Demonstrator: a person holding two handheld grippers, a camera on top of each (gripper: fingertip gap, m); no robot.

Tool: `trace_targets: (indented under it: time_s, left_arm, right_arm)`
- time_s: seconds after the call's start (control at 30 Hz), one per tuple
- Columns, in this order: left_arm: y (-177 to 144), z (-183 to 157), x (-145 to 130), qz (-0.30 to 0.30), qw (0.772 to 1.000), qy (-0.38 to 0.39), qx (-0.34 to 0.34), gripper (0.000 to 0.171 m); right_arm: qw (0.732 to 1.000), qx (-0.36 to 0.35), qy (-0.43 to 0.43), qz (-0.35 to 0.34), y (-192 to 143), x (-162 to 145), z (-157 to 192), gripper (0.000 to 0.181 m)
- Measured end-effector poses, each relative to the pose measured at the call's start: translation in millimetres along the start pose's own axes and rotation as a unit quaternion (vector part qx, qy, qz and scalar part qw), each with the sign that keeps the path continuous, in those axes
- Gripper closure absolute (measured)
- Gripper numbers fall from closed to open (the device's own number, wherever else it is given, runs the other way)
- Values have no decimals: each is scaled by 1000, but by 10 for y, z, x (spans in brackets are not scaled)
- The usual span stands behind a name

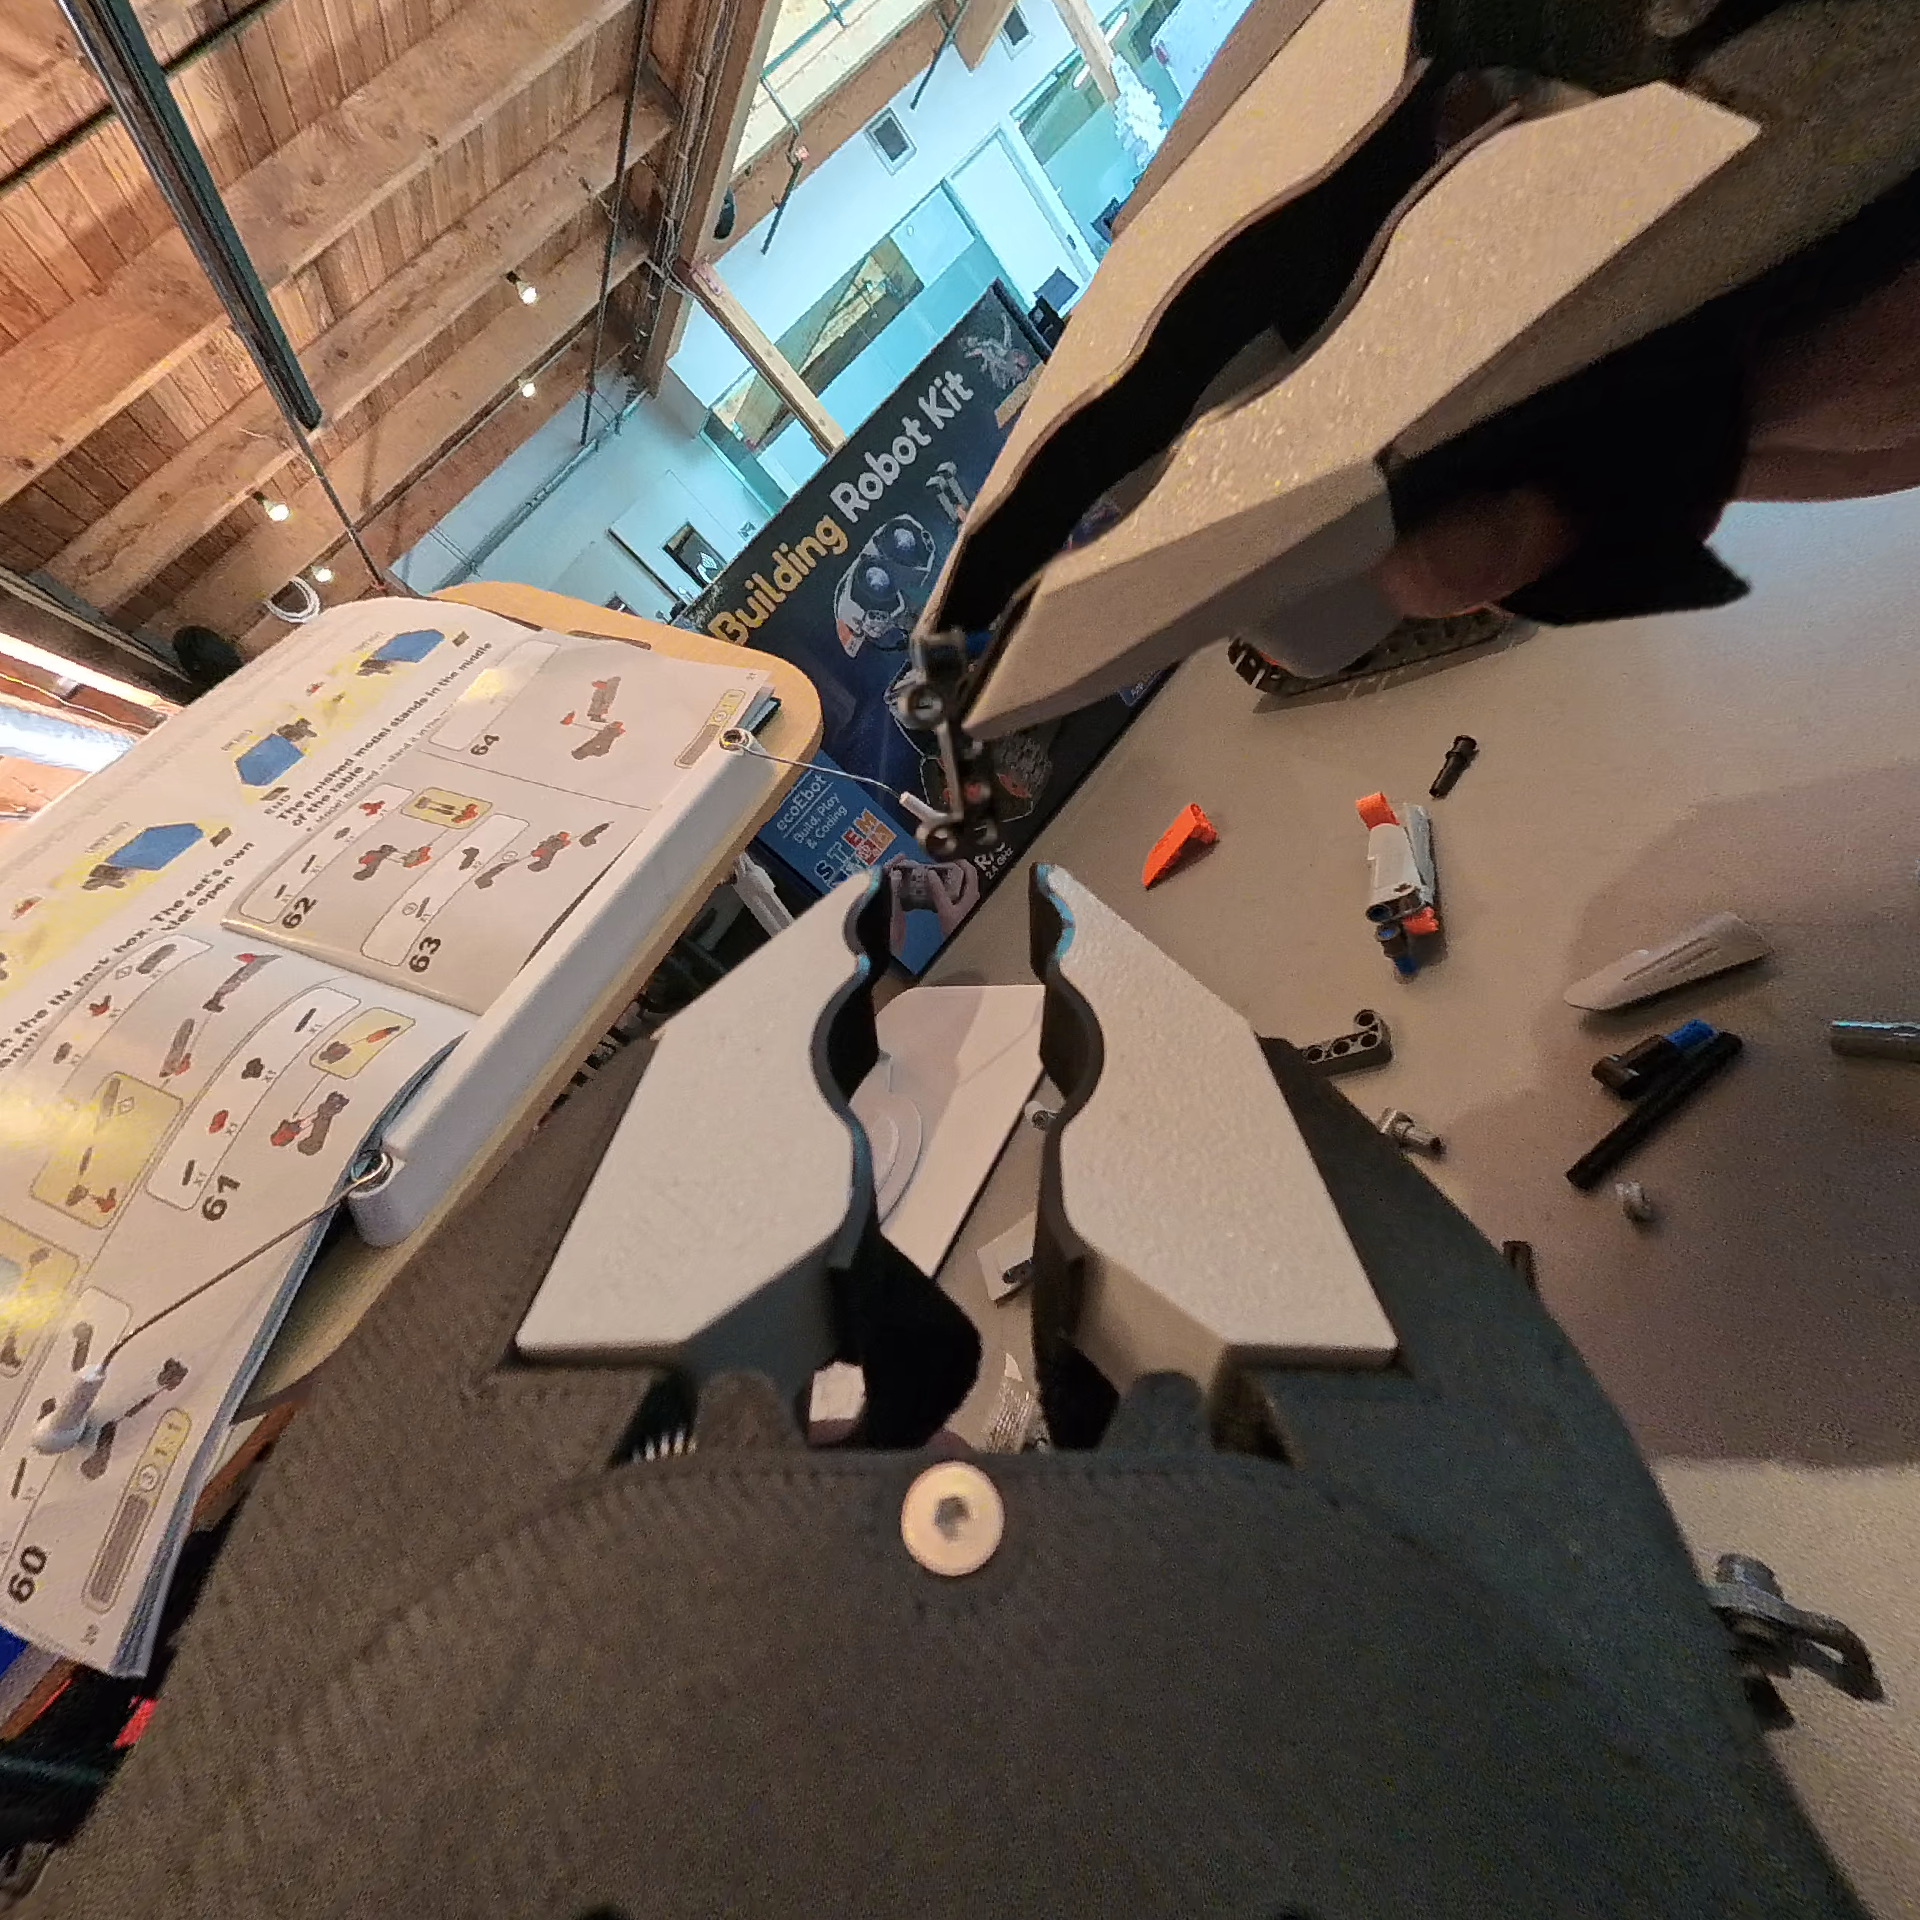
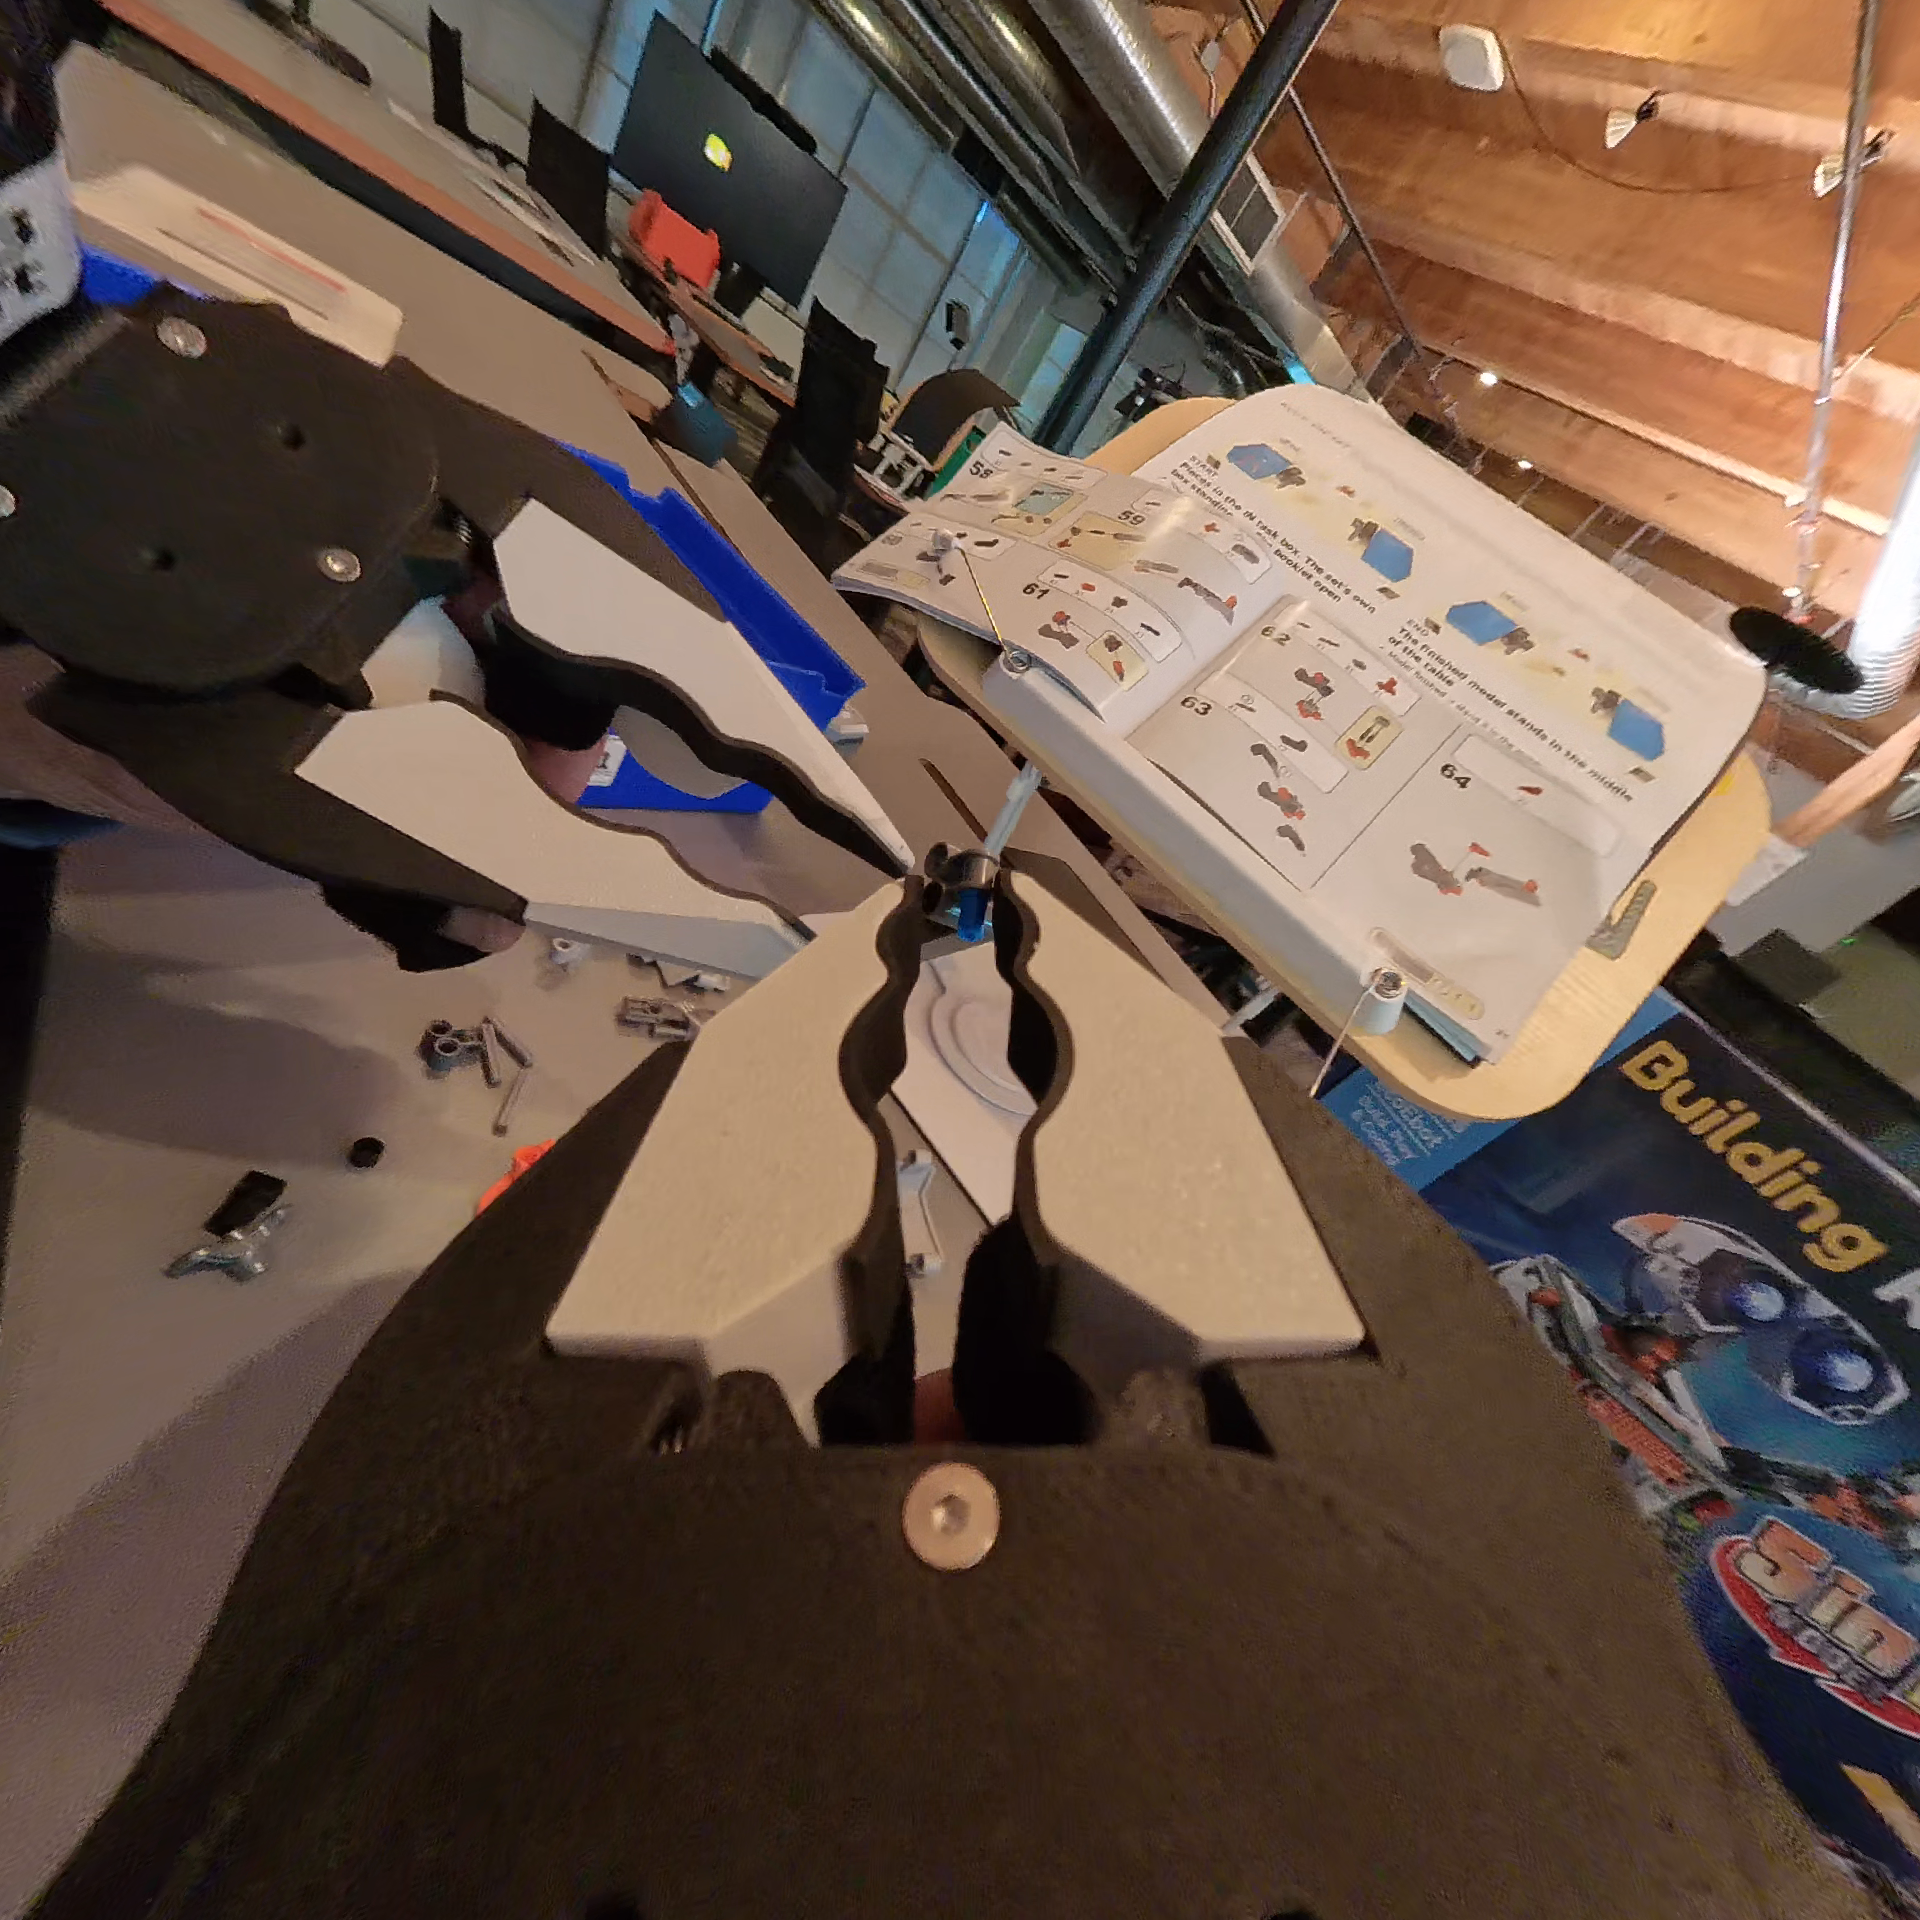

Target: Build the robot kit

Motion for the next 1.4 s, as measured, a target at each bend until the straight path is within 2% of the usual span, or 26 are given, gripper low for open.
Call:
trace_targets:
  time_s: [0.1,0.27,0.47,0.6,0.87,1.0,1.27,1.4]
  left_arm:
    - [-20,2,33,-9,1000,6,8,148]
    - [-50,41,64,-25,999,-17,13,148]
    - [-98,130,87,-72,989,-127,-27,147]
    - [-117,169,89,-102,971,-202,-73,145]
    - [-86,132,71,-120,943,-274,-144,147]
    - [-89,117,60,-118,941,-276,-157,154]
    - [-90,106,55,-117,938,-281,-167,157]
    - [-105,117,60,-125,936,-279,-172,157]
  right_arm:
    - [999,-18,-21,21,31,-35,7,170]
    - [992,-52,-110,32,38,-63,28,170]
    - [965,-87,-247,30,51,-27,155,170]
    - [963,-71,-261,16,51,-24,197,170]
    - [951,-55,-306,0,49,-25,298,170]
    - [941,-61,-334,3,54,-24,332,170]
    - [923,-81,-377,4,39,-23,358,170]
    - [934,-69,-349,-2,26,-2,349,170]
Point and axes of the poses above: each gripper's, where its closed fingertips meet, y out along the fingers, x out of its top, z = x × y across the jaws, the point moved 7 cm from there along -y, back along the fingers
